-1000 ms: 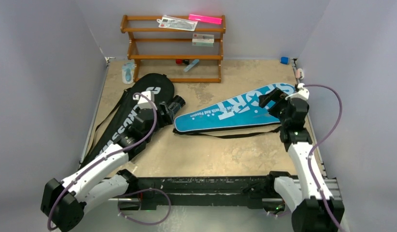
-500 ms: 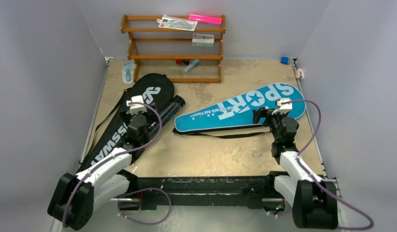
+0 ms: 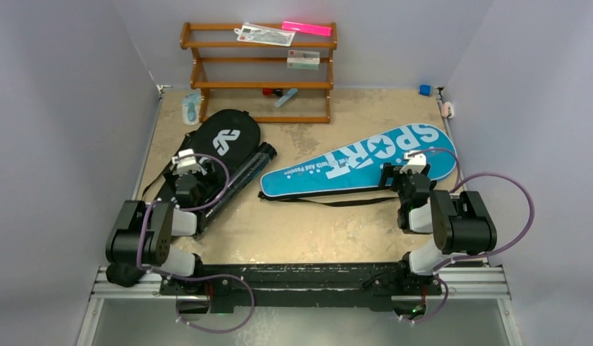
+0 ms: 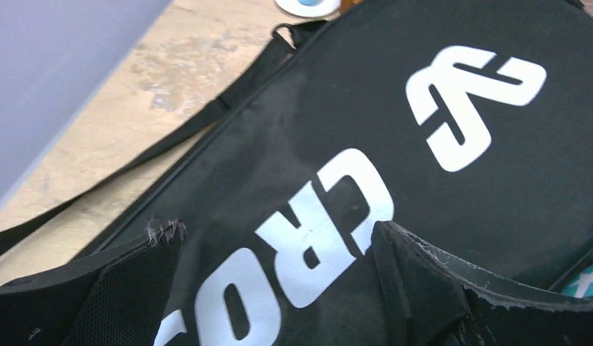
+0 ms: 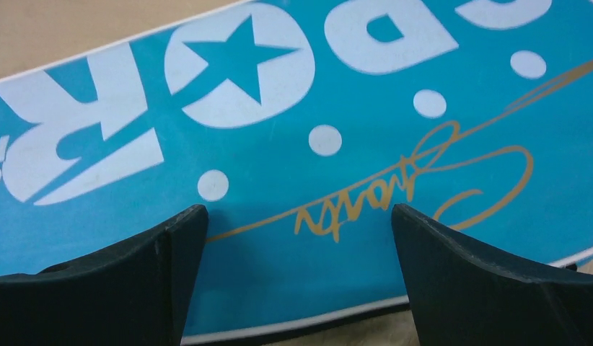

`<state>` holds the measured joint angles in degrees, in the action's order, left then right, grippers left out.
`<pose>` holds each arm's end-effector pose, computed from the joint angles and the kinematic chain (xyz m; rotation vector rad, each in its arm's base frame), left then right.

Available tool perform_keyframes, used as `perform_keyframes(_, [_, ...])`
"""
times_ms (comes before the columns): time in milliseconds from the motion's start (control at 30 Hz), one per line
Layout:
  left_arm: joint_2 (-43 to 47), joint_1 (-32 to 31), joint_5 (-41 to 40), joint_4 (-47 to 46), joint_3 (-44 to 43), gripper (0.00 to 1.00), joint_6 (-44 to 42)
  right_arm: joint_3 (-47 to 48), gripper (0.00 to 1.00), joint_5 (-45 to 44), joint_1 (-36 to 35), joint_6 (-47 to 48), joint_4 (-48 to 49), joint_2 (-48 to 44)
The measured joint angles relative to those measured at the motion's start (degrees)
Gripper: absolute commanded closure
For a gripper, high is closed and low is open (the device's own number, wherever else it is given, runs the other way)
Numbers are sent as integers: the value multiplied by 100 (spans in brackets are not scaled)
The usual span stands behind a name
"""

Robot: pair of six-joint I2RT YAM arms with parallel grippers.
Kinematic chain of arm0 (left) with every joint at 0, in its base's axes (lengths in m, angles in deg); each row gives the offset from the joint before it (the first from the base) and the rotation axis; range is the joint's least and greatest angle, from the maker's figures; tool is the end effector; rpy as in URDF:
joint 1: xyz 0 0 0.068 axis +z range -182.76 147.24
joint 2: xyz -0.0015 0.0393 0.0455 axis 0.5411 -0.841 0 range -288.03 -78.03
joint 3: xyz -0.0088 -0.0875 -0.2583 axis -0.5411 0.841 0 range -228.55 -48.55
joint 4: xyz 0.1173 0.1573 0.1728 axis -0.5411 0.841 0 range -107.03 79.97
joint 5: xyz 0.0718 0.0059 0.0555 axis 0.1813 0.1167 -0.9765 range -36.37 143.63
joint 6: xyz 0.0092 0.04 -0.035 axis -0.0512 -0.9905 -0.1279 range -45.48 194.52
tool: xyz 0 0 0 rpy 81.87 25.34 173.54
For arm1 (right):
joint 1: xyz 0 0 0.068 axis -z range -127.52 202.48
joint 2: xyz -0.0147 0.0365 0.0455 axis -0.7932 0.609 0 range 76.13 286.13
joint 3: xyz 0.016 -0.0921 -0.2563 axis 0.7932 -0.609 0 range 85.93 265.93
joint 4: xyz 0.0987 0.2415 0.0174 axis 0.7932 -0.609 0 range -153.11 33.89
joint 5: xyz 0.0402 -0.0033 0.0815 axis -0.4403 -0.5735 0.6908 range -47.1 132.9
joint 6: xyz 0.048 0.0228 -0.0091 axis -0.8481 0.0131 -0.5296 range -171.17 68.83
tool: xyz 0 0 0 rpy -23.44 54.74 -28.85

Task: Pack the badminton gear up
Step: Reset both arms

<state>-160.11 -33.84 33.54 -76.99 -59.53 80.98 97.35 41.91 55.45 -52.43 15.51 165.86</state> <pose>0.2254 0.0079 0.1419 -0.3347 1.7259 0.2134 0.2357 -0.0128 0.1369 0.0751 1.6861 -0.0369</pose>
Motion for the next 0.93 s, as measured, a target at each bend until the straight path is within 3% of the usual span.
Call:
perform_keyframes(167, [-739, 63, 662, -531, -111, 0, -9, 535, 1, 168, -42, 251, -400, 7])
perform_keyframes(400, [-918, 70, 1746, -671, -343, 3, -264, 597, 1, 310, -140, 409, -566, 2])
perform_keyframes(933, [-920, 70, 1663, -533, -470, 2, -262, 605, 1, 199, -140, 407, -625, 4])
